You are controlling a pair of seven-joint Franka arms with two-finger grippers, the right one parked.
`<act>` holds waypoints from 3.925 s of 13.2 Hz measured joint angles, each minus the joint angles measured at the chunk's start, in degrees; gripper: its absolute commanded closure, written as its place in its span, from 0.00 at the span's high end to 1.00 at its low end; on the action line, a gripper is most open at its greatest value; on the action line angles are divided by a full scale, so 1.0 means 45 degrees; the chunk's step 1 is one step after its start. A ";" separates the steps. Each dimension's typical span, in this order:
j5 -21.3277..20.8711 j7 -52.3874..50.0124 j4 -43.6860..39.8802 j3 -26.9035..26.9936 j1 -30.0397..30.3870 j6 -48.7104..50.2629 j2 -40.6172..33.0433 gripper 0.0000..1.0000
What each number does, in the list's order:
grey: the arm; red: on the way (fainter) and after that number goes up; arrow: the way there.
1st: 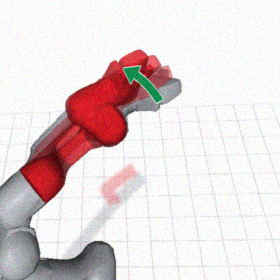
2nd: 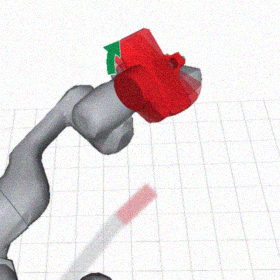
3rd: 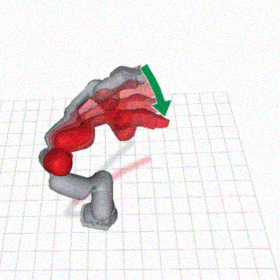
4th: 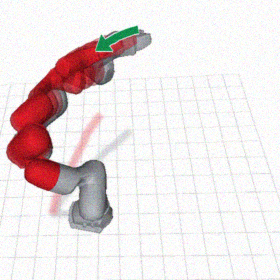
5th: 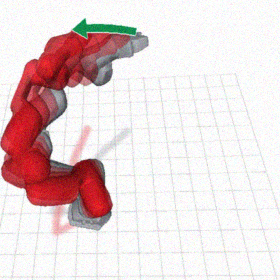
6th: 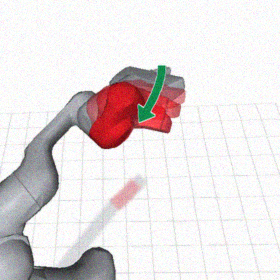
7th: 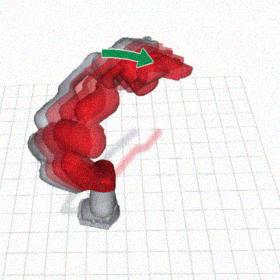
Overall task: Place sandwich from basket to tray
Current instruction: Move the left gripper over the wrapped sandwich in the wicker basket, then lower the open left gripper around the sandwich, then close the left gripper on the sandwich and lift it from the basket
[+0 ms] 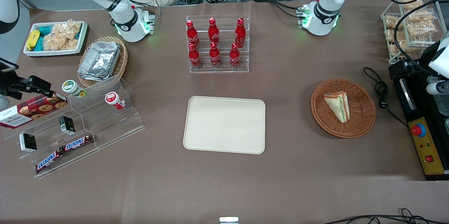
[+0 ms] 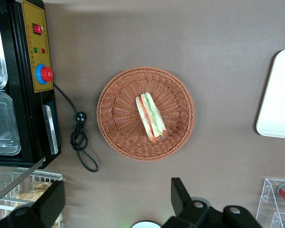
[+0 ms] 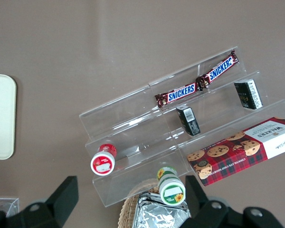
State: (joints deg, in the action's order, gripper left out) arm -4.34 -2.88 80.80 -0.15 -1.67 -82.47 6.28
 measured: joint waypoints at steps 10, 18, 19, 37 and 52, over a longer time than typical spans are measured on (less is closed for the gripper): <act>0.0006 0.0009 0.0010 -0.0311 -0.0114 -0.0095 0.0311 0.99; 0.0004 0.0060 0.0063 -0.0573 -0.0217 -0.0046 0.0779 0.99; 0.0006 0.0054 0.0171 -0.0709 -0.0221 -0.0025 0.0798 0.99; 0.0422 -0.2828 0.9411 -0.0594 0.0700 -0.8900 0.0013 0.98; -0.0004 -0.6554 1.0253 -0.0733 0.0814 -1.1633 0.2085 0.00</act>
State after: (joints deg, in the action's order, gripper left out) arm -4.36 -32.38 126.94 -3.45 2.00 -134.82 15.66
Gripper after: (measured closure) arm 0.498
